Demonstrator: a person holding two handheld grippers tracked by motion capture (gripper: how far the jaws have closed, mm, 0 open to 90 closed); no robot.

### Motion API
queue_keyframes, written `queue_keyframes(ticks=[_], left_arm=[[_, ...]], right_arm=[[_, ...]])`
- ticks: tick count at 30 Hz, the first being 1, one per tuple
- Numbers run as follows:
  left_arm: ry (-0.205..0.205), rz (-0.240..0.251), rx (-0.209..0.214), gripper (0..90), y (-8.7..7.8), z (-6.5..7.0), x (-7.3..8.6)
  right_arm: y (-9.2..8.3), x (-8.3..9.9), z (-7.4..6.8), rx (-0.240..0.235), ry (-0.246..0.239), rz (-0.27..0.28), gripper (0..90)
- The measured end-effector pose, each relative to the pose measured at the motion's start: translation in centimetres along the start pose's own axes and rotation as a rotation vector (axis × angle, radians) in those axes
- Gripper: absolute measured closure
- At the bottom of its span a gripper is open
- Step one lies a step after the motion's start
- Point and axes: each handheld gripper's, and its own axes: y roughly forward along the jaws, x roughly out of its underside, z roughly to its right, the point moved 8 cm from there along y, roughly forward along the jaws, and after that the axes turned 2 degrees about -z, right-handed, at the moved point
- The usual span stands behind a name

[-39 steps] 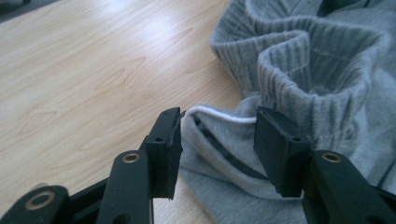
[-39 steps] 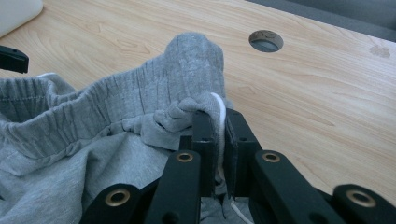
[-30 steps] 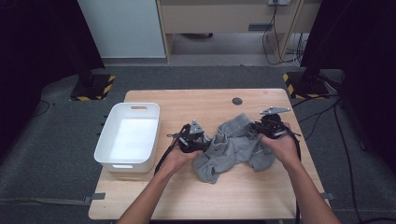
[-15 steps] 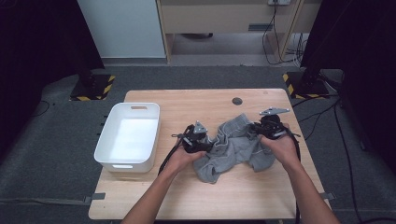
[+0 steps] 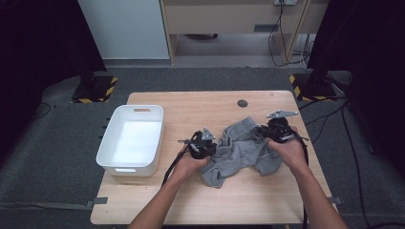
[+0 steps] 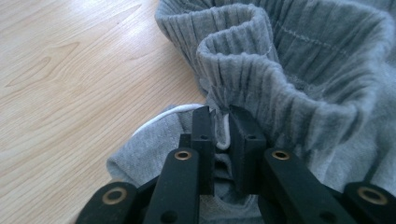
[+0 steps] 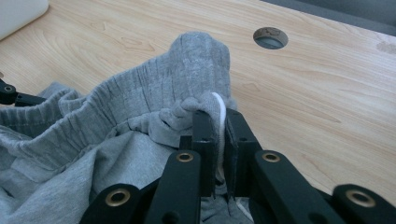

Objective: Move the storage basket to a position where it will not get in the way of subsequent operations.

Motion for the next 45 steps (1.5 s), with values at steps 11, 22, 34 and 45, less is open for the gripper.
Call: queue_keyframes(ticks=[11, 22, 34, 45], left_arm=[[-0.065, 0.062, -0.038, 82.8, -3.3, -1.9, -1.5], [-0.065, 0.088, -0.116, 83.2, -5.5, -3.4, -2.5], [-0.078, 0.107, -0.165, 83.3, -7.3, -4.7, -3.2], [-0.095, 0.131, -0.206, 83.4, -8.7, -5.7, -3.7]], right_arm=[[-0.9, 0.0, 0.8, 0.016, 0.018, 0.033, 87.2], [-2.4, -0.6, 1.7, 0.036, 0.023, 0.068, 87.4], [-3.6, -0.7, 2.3, 0.047, 0.024, 0.092, 87.5], [-4.2, -0.8, 2.8, 0.068, 0.035, 0.091, 87.5]])
